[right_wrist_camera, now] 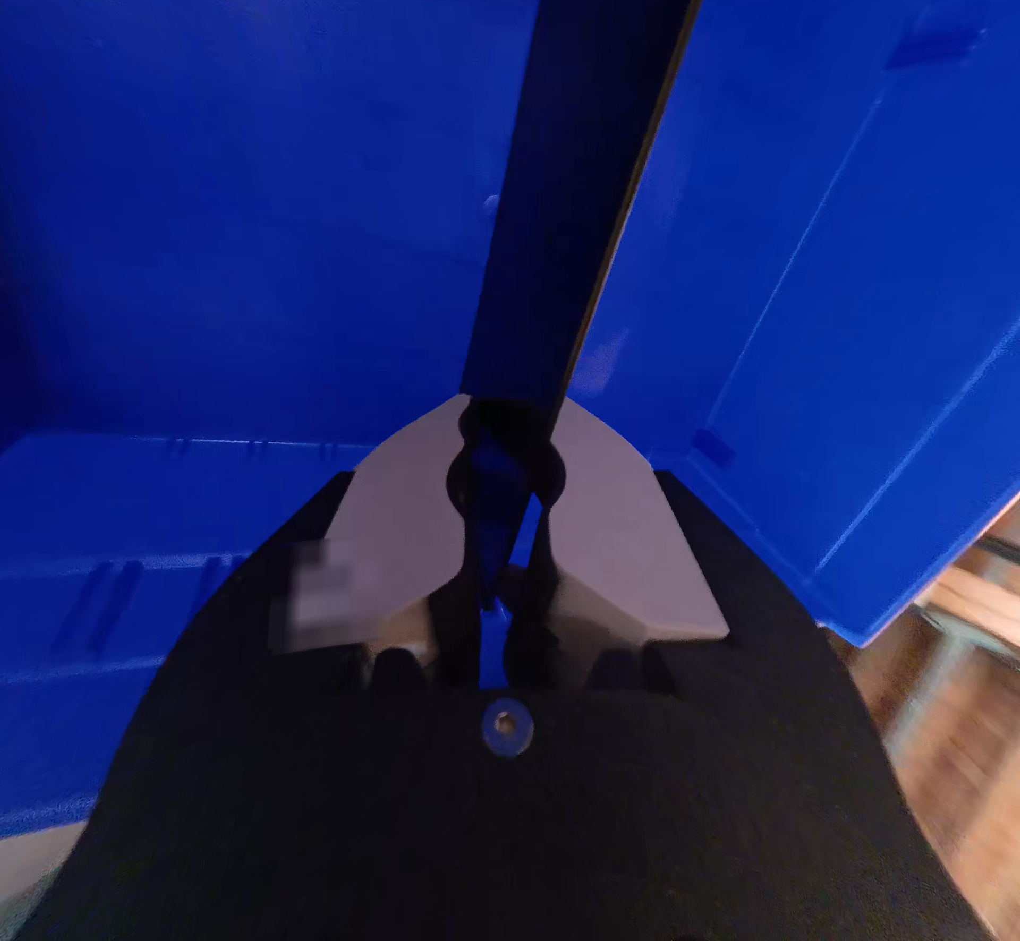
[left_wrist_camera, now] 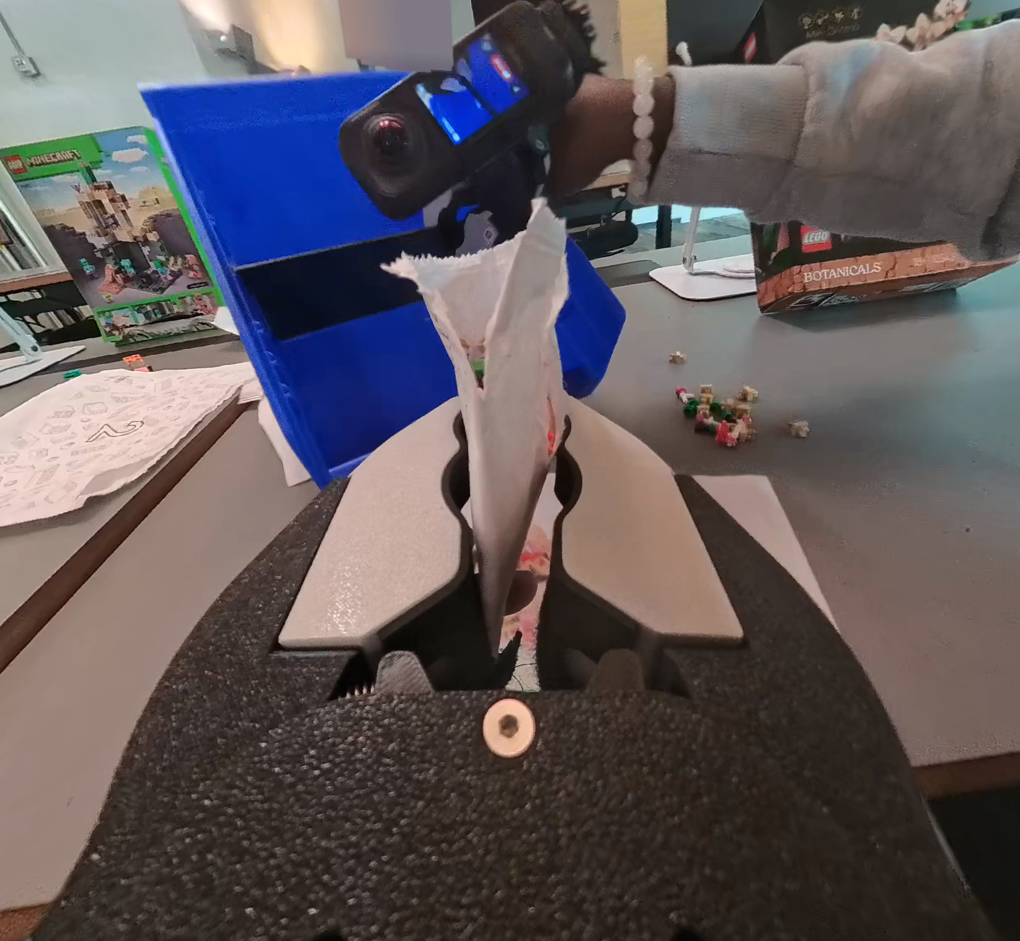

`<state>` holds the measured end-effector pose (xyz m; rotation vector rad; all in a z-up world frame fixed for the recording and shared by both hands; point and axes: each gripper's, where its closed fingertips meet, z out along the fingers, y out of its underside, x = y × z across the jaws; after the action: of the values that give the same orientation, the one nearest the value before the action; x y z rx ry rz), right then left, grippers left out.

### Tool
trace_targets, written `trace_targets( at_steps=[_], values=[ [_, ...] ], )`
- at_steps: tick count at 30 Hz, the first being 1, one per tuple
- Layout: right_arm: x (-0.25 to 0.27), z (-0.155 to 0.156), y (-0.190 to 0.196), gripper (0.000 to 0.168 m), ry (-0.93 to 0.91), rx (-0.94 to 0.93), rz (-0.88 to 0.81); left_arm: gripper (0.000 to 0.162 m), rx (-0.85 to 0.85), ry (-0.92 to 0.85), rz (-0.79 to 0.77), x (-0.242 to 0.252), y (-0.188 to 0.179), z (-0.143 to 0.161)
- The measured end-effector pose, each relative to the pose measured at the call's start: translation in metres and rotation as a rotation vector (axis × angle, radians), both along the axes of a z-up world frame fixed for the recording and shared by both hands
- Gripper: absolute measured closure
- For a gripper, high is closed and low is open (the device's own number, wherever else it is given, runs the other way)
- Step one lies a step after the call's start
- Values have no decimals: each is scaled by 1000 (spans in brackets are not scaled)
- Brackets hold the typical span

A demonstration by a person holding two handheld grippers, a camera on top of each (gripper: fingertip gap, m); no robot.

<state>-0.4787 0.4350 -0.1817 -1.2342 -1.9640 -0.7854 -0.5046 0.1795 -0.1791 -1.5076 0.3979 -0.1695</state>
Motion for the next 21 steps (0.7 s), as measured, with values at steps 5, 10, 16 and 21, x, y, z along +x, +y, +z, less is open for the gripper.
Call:
trace_targets(
  at_steps=[5,10,16,21],
  values=[
    [-3,-49,7,151,-45,-411,67,136,26,-21,-37,6,7,8],
    [3,-74,12,151,12,-602,-62,136,38,-23,-67,13,16,8],
    [-10,-42,14,132,241,-587,15,136,20,-24,-121,22,25,3],
    [-19,40,-37,116,509,-815,261,136,11,-27,-168,30,27,7]
  ],
)
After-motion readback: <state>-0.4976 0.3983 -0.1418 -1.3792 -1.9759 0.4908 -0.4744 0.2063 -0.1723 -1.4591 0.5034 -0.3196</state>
